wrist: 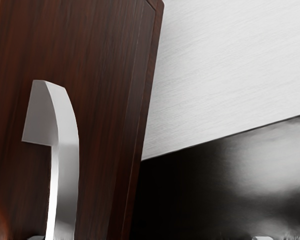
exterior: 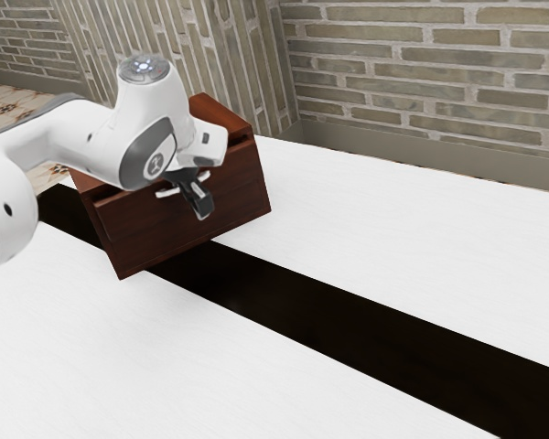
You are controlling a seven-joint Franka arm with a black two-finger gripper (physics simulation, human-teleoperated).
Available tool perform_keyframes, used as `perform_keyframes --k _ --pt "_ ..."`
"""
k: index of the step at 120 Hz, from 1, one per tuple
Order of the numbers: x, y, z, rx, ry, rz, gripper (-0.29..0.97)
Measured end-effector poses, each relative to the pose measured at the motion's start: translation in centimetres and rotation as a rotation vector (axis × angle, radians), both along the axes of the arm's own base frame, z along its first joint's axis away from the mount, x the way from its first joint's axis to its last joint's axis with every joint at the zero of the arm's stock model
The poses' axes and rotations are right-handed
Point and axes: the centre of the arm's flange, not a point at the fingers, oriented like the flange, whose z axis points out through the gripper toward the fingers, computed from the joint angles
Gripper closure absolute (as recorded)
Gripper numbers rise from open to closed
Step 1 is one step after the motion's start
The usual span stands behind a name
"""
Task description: Pull the drawer handle with one arm to open the drawer
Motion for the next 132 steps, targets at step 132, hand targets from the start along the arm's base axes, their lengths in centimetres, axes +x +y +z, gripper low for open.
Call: perform_keyframes --k 132 --pt "-4.0 -8.5 0.4 -0.048 -0.036 -0.048 0.28"
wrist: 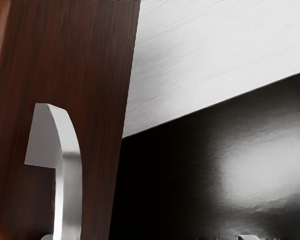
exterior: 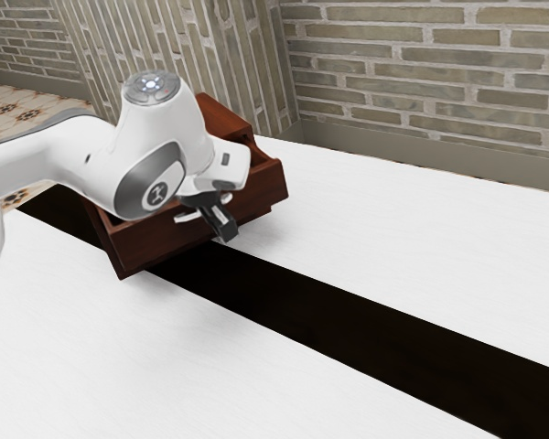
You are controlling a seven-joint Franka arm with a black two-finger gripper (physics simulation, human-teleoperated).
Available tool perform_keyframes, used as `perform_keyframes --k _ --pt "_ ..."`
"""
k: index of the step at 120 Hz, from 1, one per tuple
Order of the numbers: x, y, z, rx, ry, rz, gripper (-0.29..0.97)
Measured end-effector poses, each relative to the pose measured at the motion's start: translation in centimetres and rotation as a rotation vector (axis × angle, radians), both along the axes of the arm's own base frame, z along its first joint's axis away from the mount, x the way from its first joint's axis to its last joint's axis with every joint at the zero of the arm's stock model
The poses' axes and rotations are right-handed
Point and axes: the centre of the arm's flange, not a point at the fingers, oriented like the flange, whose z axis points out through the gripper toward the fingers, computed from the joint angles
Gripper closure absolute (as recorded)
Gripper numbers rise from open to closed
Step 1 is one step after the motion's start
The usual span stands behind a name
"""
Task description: Pull the drawer handle with one arm to open the drawer
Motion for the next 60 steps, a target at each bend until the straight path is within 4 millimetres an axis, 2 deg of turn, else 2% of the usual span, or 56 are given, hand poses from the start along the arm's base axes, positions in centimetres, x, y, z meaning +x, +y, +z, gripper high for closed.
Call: perform_keyframes --k 34,60 --pt "-1.1 -2.0 0.2 -0.008 -0.002 -0.017 0.26" --pt "-1.2 -2.4 0.3 -0.01 -0.007 -0.007 0.29"
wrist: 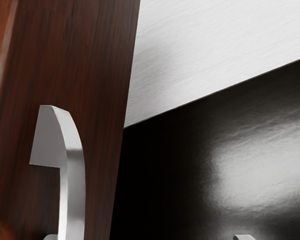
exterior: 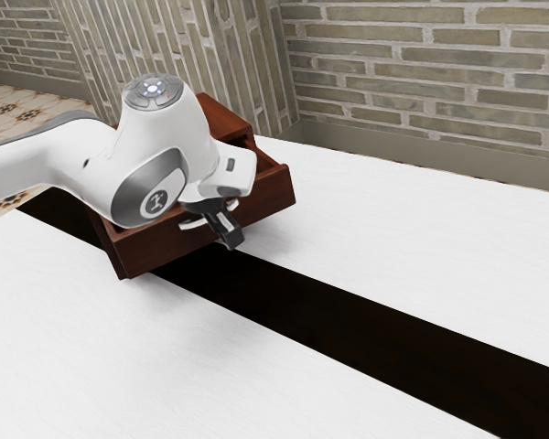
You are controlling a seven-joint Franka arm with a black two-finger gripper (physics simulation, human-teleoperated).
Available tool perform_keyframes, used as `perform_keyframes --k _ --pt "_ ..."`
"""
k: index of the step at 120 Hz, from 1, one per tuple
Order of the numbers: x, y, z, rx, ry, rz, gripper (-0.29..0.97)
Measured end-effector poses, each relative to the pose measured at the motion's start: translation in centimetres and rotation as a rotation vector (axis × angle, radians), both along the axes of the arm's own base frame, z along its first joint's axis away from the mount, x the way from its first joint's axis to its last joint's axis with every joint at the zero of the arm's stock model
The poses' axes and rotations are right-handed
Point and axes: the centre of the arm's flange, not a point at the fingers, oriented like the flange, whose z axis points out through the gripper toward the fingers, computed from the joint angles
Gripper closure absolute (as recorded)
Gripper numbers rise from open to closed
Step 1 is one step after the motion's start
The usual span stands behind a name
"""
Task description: Pull the drawer handle with one arm to open the drawer
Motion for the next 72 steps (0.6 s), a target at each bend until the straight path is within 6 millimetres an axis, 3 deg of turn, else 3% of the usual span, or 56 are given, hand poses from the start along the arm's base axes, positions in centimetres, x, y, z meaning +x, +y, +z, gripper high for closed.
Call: perform_keyframes --k 35,72 --pt "0.0 -0.5 -0.2 0.002 -0.003 0.014 0.27" --pt "-0.5 -0.5 1.0 0.002 -0.026 0.024 0.41"
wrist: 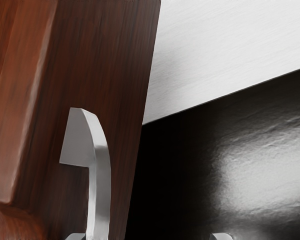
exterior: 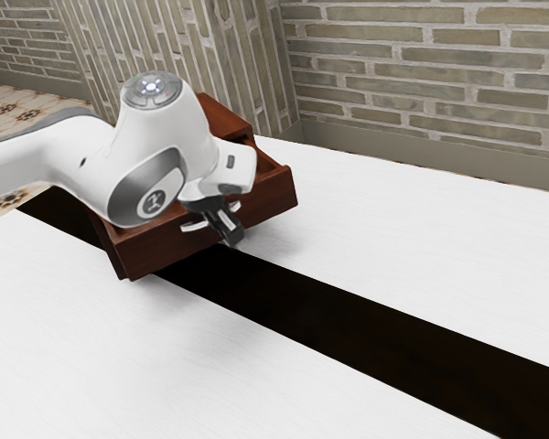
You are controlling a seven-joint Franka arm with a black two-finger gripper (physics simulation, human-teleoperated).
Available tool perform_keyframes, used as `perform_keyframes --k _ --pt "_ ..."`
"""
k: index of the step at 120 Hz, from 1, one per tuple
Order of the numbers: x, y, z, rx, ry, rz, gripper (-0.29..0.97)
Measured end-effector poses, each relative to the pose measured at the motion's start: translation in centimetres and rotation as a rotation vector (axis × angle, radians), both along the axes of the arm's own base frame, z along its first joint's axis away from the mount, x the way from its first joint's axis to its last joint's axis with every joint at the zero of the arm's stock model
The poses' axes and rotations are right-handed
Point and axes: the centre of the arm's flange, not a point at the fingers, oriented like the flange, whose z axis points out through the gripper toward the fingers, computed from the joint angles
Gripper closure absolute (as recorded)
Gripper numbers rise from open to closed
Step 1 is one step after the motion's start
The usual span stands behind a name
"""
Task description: Pull the drawer handle with one arm to open the drawer
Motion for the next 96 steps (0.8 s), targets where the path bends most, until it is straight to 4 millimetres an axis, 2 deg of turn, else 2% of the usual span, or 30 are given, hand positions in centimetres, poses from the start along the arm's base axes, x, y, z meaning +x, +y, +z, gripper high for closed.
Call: perform_keyframes --k 62,68,74,82,87,96 --pt "-0.5 -1.6 1.5 0.006 -0.022 -0.024 0.1" --pt "-0.5 -1.6 2.1 0.004 -0.033 -0.023 0.08" --pt "-0.5 -1.5 4.3 0.001 -0.068 -0.018 0.07" --pt "-0.7 -0.8 9.6 -0.019 -0.13 0.014 0.06" --pt "-1.0 -0.1 12.0 -0.048 -0.145 0.044 0.05" --pt "-1.9 1.8 14.2 -0.12 -0.128 0.106 0.04"
